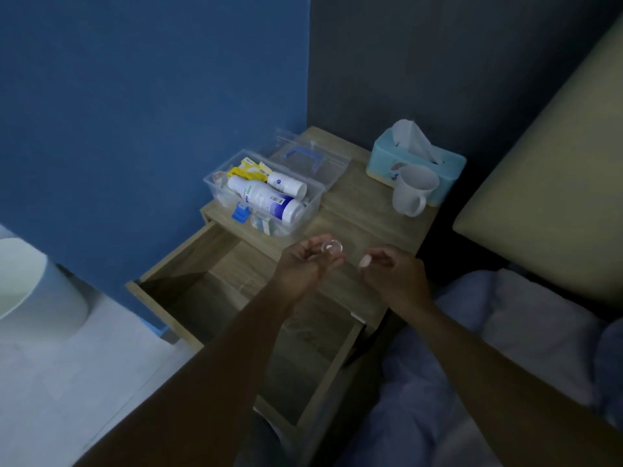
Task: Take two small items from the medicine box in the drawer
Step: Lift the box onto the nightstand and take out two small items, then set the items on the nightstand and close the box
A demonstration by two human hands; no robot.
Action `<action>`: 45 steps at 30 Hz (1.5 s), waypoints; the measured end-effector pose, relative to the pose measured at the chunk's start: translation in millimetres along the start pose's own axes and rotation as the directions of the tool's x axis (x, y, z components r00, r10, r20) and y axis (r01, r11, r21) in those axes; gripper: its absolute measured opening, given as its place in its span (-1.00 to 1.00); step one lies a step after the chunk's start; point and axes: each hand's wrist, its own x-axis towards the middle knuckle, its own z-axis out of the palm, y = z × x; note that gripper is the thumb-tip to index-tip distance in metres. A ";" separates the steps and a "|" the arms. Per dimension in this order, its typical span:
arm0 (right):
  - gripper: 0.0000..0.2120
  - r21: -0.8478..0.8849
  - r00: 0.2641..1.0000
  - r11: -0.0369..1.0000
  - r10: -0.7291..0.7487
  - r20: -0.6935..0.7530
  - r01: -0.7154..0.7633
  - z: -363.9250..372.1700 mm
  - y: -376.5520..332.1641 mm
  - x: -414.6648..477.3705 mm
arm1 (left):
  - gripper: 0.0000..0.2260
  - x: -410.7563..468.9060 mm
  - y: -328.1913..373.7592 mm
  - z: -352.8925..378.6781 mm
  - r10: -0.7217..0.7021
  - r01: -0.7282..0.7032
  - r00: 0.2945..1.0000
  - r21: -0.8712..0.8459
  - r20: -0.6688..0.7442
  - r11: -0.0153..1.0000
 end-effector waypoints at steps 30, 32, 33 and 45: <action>-0.68 -0.172 0.946 0.938 -0.317 -0.068 0.302 22.4 59.0 1.4 | -0.64 68.1 -60.2 -24.2 0.328 -0.375 0.891 0.916 0.314 0.141; -0.67 -0.173 0.942 0.938 -0.321 -0.096 0.302 22.4 60.3 1.5 | -0.63 67.2 -61.1 -21.4 0.336 -0.351 0.898 0.922 0.282 0.164; -0.65 -0.166 0.941 0.940 -0.319 -0.110 0.300 22.7 61.3 1.9 | -0.63 66.2 -61.5 -19.4 0.337 -0.343 0.902 0.923 0.271 0.176; -0.38 -0.137 0.935 0.942 -0.325 -0.143 0.306 27.8 66.0 -0.2 | -0.56 63.9 -55.6 -13.1 0.276 -0.303 0.927 0.940 0.253 0.157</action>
